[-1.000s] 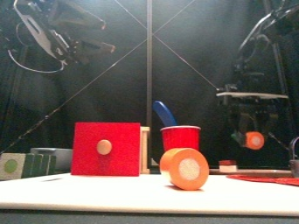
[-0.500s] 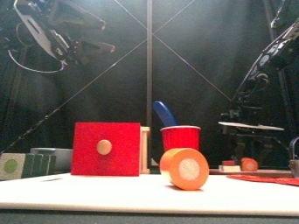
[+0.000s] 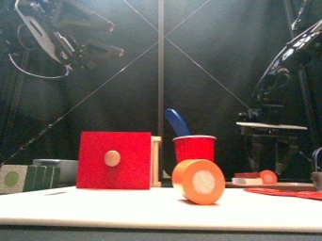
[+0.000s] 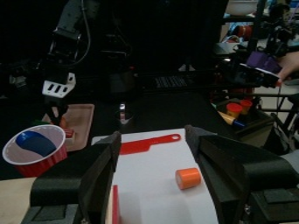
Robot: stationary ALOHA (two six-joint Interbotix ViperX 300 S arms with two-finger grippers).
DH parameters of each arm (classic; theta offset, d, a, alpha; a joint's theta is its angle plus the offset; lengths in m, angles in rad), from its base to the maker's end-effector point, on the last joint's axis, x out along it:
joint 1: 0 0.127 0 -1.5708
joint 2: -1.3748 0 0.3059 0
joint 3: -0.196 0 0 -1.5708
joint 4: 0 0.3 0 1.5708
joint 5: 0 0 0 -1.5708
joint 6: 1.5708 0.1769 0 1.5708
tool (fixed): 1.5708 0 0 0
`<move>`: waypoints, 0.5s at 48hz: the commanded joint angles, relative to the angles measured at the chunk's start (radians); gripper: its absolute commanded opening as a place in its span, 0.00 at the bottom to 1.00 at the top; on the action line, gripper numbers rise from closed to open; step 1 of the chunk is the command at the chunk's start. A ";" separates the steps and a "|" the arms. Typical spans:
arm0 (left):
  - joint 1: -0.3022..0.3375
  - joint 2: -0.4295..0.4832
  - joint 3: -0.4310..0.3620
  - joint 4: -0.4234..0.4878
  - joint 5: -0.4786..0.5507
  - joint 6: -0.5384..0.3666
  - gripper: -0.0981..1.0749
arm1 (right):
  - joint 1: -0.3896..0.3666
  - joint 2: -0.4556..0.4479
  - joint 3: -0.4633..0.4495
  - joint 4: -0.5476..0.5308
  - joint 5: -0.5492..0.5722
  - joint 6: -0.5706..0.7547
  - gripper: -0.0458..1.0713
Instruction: Drop carrot top on plate
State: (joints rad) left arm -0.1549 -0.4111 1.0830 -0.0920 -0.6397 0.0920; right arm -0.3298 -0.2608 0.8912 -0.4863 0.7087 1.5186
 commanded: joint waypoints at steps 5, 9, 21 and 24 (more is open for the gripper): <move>0.002 0.002 -0.015 0.002 -0.009 0.000 0.88 | 0.167 -0.049 -0.064 0.101 0.021 0.014 0.85; 0.002 0.002 -0.014 0.000 -0.011 0.005 0.88 | 0.250 -0.032 -0.101 0.179 0.021 0.017 0.85; 0.005 0.002 -0.012 0.002 -0.009 0.005 0.88 | 0.413 0.083 -0.259 0.339 0.020 0.017 0.85; 0.003 0.000 -0.011 0.003 -0.011 0.005 0.88 | 0.443 0.123 -0.307 0.365 0.020 0.017 0.85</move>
State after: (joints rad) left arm -0.1534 -0.4111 1.0830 -0.0905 -0.6397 0.0951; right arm 0.0782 -0.1641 0.6550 -0.1488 0.7302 1.5355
